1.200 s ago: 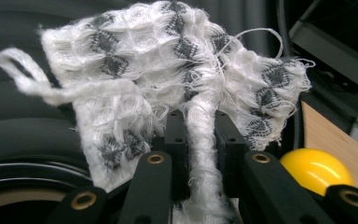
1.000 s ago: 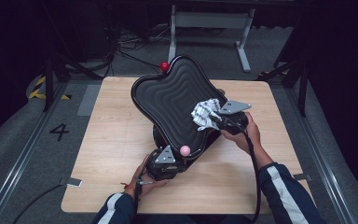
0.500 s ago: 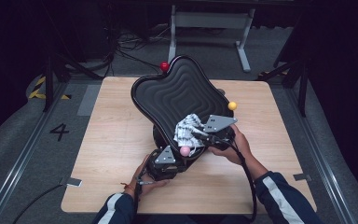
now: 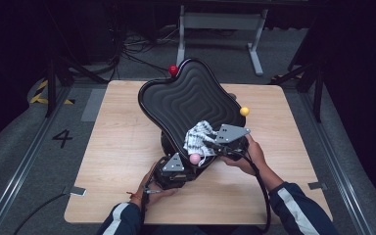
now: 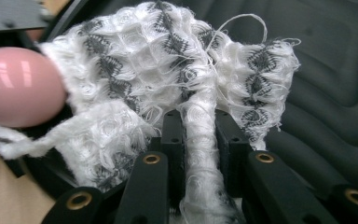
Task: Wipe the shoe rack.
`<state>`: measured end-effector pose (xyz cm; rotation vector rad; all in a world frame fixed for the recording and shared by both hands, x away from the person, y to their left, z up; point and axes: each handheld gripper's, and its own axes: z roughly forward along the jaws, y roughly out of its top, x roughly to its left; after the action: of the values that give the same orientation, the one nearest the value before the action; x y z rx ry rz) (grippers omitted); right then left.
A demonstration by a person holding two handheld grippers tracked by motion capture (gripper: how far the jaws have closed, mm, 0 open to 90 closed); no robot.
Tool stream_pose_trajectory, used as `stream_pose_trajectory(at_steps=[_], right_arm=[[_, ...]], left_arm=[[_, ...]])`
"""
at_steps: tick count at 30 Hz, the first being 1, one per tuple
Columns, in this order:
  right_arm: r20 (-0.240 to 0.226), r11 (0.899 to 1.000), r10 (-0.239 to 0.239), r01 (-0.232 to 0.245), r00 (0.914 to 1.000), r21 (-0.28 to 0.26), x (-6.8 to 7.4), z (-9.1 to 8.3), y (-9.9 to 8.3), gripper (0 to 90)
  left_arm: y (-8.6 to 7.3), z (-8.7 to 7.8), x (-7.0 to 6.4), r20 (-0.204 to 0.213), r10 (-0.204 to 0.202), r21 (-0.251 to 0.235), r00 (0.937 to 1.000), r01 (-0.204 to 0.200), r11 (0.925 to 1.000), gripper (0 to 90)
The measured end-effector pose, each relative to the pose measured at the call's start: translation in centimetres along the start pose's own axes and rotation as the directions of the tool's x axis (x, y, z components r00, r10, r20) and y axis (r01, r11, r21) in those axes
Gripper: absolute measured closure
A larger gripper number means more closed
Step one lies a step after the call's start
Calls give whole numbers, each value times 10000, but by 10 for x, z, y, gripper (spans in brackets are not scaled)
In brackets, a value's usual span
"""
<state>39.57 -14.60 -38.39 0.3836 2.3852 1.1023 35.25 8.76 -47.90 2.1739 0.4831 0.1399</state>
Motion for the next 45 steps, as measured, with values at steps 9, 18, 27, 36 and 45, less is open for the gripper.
stream_pose_trajectory(at_steps=[9,18,27,36,45], right_arm=[[1289,9981,613,-599,9898,-145,-25,1,-12,766],[2378,9842,1724,-1769,9559,-22,-60,-9,-38,770],[2733,9782,2019,-2073,9405,-90,-75,-28,-57,768],[2534,9746,2239,-2174,9411,-536,-76,-42,-68,768],[1872,9869,1606,-1552,9691,-431,-43,-52,-67,760]], left_arm=[[0,0,0,35,-7,7,10000,7,10000,733],[0,0,1,63,-18,26,10000,17,10000,733],[0,0,1,23,-164,-7,9999,164,9999,732],[0,0,1,71,-163,1,9998,163,9999,732],[0,0,1,50,-106,50,9999,105,9999,732]])
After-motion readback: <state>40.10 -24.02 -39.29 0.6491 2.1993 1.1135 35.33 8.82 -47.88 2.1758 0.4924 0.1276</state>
